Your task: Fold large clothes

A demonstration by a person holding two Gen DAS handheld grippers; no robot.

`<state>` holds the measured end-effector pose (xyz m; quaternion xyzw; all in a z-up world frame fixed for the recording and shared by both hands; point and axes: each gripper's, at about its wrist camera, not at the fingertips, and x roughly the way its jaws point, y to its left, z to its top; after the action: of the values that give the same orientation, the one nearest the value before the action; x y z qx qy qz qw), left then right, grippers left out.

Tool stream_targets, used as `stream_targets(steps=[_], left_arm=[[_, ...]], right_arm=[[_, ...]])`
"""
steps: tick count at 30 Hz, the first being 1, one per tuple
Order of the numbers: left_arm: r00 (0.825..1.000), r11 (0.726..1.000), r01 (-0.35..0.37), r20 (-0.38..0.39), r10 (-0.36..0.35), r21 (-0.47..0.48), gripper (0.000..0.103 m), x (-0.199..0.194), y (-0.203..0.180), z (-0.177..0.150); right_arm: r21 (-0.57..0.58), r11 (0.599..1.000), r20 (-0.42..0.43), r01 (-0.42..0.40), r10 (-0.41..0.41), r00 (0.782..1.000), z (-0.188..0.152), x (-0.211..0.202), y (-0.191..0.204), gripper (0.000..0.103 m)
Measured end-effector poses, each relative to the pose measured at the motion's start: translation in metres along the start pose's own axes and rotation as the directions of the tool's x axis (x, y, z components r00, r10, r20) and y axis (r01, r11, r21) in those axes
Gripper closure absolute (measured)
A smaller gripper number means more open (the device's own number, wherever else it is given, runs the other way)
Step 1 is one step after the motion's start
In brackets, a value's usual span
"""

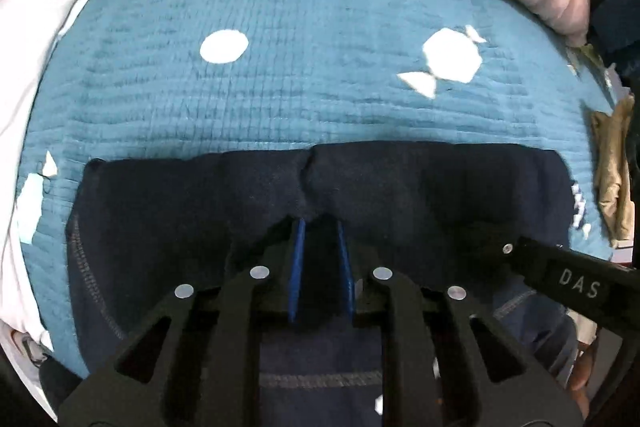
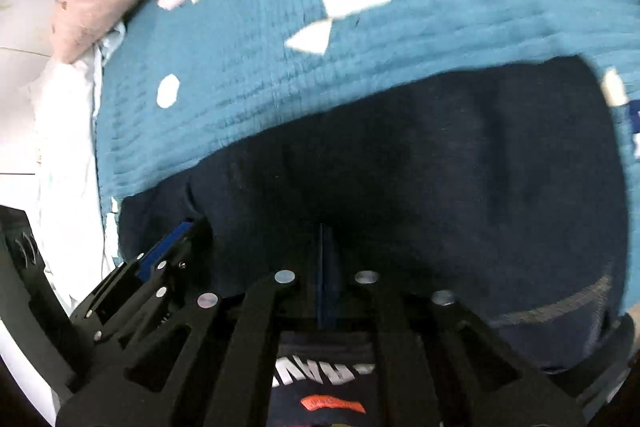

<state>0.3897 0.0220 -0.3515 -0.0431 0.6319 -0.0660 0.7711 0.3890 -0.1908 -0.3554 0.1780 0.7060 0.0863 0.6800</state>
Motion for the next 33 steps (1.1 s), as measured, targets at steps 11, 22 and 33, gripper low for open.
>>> stream_targets(steps=[11,22,33], left_arm=[[0.998,0.998,0.067,0.013,-0.066,-0.019,0.013,-0.043,-0.047,-0.025],[0.999,0.998,0.045,-0.012,-0.045,-0.033,0.079,-0.011,-0.067,-0.028],[0.994,0.999,-0.036,-0.104,0.036,0.004,0.094,-0.004,-0.065,-0.072]], right_arm=[[0.055,0.98,0.176,0.189,-0.196,0.965,-0.041,-0.083,-0.06,0.025],[0.231,0.951,0.161,0.207,-0.248,0.955,-0.067,-0.11,-0.148,0.018],[0.27,0.939,0.117,0.213,-0.251,0.961,-0.071,-0.102,-0.173,0.018]])
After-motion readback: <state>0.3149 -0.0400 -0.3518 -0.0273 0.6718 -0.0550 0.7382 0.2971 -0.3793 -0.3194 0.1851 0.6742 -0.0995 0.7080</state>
